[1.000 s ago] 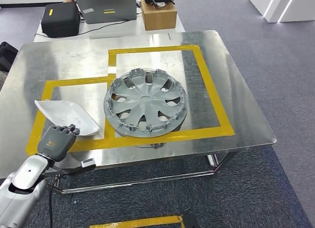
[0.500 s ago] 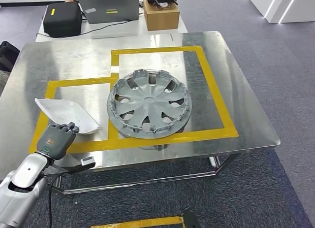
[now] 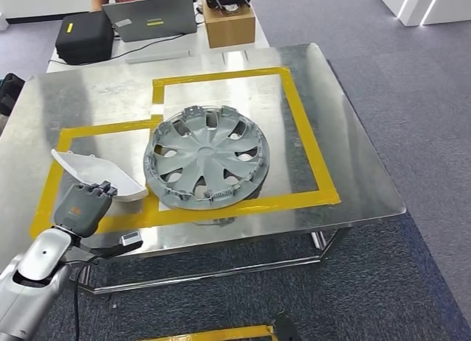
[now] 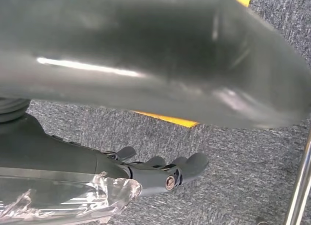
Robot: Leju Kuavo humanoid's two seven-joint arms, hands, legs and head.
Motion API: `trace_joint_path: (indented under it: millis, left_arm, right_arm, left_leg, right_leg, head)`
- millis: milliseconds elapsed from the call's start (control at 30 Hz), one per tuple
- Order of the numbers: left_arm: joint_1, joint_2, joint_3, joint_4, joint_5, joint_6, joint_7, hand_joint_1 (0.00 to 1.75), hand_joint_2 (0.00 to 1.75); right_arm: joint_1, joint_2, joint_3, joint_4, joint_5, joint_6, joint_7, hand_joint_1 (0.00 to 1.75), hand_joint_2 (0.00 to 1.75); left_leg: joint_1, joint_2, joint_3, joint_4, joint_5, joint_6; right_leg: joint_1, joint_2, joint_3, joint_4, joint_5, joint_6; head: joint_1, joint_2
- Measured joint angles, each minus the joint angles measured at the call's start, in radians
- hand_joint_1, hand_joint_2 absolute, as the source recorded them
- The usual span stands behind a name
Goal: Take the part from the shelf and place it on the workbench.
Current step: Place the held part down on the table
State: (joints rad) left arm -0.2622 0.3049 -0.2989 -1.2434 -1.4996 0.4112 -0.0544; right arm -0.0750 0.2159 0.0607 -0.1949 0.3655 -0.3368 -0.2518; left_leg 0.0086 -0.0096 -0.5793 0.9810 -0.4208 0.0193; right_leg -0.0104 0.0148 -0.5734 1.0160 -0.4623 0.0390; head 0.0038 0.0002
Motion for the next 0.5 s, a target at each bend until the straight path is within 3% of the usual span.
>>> trace_joint_path:
  millis: [67,200,500]
  left_arm:
    - [0.0,0.0,-0.003,0.0,0.0,0.0,0.0,1.75,1.75]
    - [0.0,0.0,-0.007,0.0,-0.002,0.004,0.002,1.75,1.75]
    - [-0.001,0.0,-0.009,0.001,-0.003,0.013,0.001,1.75,1.75]
  right_arm:
    - [0.0,0.0,-0.001,0.0,0.0,0.0,0.0,0.0,0.0]
    - [0.0,0.0,-0.003,0.0,0.0,0.0,0.0,0.0,0.0]
    - [-0.001,0.0,-0.007,0.0,0.001,0.0,-0.003,0.0,0.0]
  left_leg:
    - [0.002,0.0,0.0,-0.004,0.003,-0.011]
    - [0.007,0.0,0.001,-0.01,0.004,-0.051]
    - [0.002,0.0,0.0,-0.009,0.004,-0.053]
  right_leg:
    - [0.003,0.0,-0.001,0.0,0.0,-0.005]
    - [0.006,-0.001,-0.004,0.002,0.0,-0.007]
    - [0.001,-0.002,0.0,-0.006,0.004,-0.005]
  head:
    - [0.0,0.0]
    - [0.001,0.0]
    - [0.001,0.0]
